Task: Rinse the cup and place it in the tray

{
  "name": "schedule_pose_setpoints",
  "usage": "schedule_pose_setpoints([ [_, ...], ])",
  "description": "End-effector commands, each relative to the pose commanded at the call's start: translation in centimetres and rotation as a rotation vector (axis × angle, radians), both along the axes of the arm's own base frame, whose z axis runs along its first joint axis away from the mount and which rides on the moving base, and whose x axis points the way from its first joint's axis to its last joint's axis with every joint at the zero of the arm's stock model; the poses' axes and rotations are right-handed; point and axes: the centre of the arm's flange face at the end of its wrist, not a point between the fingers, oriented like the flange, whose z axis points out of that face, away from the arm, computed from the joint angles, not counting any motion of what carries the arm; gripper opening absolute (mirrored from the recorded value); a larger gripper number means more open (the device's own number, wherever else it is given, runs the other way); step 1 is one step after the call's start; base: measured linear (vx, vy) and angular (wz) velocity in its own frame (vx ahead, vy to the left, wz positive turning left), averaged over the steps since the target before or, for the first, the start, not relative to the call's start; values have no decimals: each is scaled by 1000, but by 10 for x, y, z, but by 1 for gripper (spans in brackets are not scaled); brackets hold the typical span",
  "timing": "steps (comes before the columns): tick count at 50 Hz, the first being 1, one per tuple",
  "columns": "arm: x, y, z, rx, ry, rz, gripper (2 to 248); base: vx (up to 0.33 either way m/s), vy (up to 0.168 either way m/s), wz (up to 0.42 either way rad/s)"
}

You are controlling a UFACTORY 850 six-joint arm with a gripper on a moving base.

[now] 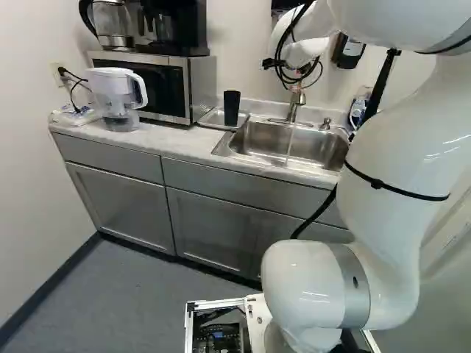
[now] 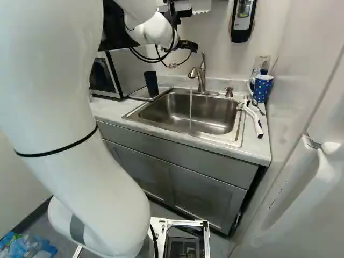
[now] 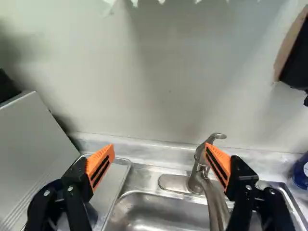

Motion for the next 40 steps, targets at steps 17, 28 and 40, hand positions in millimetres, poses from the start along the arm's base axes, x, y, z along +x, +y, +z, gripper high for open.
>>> schedule_pose_setpoints([
  [17,0,0,0,0,0,0,247,0,0,0],
  [28,0,0,0,0,0,-1,247,0,0,0],
  [40,5,-8,6,-2,-12,-11,247,0,0,0],
])
